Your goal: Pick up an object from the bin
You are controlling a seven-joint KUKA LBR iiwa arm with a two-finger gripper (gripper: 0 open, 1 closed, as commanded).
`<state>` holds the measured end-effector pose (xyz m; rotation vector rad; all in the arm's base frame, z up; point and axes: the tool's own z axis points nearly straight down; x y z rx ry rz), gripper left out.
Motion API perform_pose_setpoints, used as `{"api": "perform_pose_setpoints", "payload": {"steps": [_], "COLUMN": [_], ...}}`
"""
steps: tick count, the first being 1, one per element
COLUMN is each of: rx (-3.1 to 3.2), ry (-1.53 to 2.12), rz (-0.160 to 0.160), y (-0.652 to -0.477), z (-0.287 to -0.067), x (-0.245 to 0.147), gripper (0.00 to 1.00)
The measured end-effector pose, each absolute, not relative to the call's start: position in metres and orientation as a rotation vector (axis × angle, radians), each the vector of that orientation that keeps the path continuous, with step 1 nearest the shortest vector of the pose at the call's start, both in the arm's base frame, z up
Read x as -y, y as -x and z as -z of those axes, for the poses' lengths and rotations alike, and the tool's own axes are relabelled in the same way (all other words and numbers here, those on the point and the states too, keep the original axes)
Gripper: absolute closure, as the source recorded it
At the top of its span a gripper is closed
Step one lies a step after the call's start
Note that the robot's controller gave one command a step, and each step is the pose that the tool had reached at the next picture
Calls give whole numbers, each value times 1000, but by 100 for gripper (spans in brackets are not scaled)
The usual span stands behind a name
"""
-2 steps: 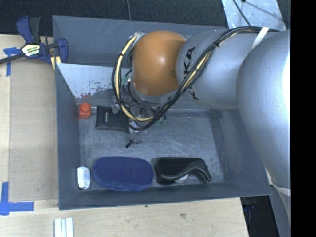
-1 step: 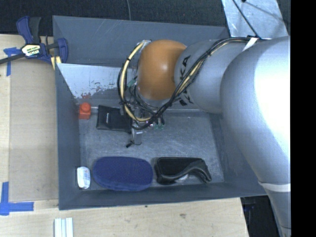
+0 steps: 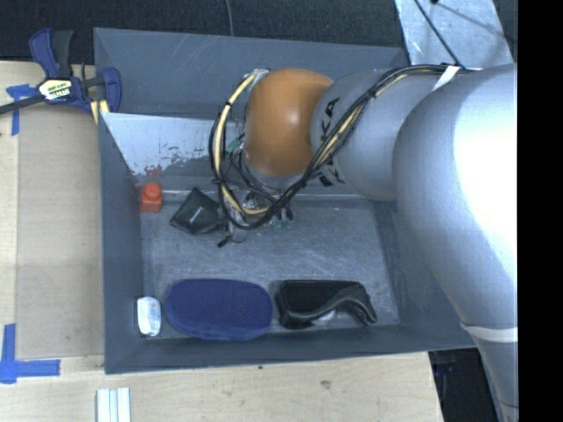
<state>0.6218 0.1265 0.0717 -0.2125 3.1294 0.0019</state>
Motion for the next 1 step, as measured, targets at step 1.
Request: {"api": "perform_pose_setpoints", "payload": {"steps": [1], "rx": [-3120], "ry": [252], "rz": [-3], "y": [-589], "z": [-211], "x": [-153], "gripper": [100]}}
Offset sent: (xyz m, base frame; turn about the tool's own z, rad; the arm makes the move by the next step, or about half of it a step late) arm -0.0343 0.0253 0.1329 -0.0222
